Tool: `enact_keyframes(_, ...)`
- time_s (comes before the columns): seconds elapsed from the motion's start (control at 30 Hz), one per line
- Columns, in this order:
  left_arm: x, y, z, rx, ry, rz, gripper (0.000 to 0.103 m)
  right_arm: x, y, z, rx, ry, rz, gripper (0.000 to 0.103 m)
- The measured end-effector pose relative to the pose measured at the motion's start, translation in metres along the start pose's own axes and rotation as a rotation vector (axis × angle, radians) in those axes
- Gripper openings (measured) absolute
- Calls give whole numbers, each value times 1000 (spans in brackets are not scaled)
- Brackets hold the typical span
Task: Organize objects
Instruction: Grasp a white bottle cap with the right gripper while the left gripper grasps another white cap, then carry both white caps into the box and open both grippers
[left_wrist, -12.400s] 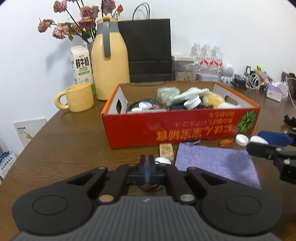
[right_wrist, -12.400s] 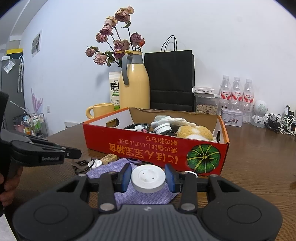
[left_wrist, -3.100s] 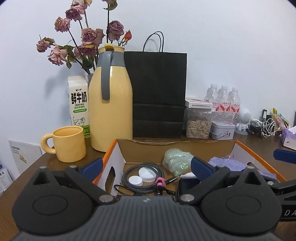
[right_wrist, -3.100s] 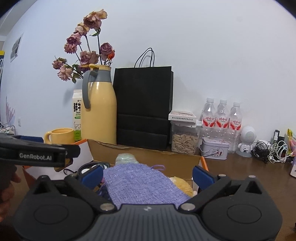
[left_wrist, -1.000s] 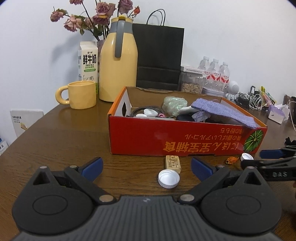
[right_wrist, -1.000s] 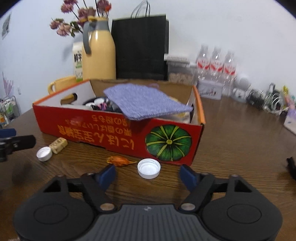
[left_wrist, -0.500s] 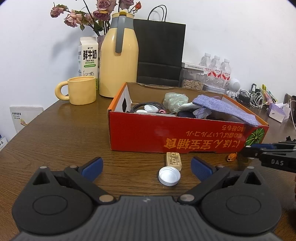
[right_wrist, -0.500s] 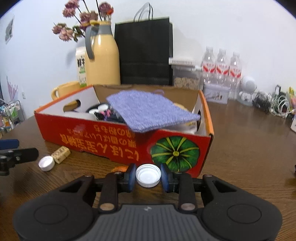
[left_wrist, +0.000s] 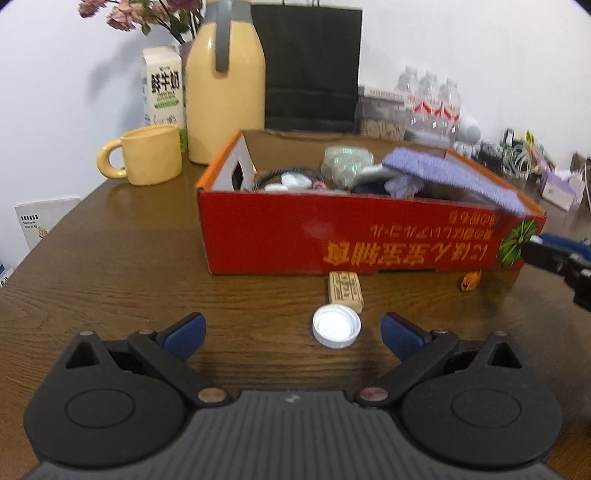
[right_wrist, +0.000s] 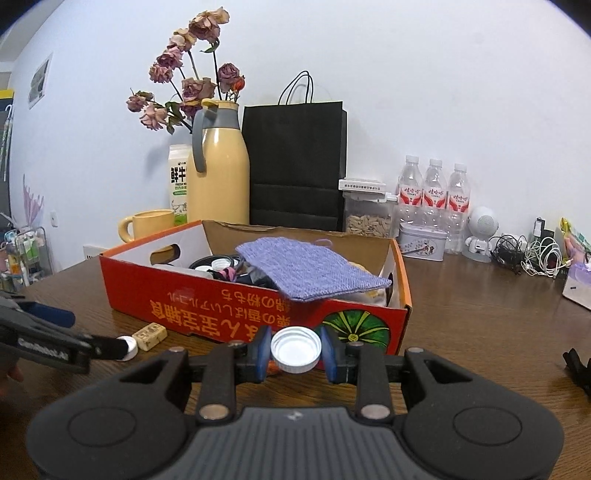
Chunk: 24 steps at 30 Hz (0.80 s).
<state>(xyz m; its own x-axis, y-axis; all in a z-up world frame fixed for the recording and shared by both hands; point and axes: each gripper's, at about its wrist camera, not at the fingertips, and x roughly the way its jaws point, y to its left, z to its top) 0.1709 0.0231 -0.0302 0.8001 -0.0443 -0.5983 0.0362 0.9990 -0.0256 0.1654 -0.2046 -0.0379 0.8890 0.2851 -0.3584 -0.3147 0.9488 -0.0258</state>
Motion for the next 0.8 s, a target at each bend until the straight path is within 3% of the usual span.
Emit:
enact_keyframes(0.27, 11, -7, 2, 17, 43, 10, 102, -2, 3, -2, -6, -14, 2, 27)
enact_keyframes(0.37, 7, -11, 2, 43, 20, -1, 72, -2, 3, -2, -5, -14, 2, 27)
enact_keyframes(0.43, 4, -12, 2, 46, 0, -20, 29, -2, 3, -2, -4, -12, 2, 27)
enact_keyframes(0.53, 0, -10, 1, 25, -12, -42, 29, -2, 3, -3, -4, -12, 1, 27)
enact_keyframes(0.8, -11, -7, 0, -10, -68, -16, 29, -4, 5, -4, -8, -28, -6, 27)
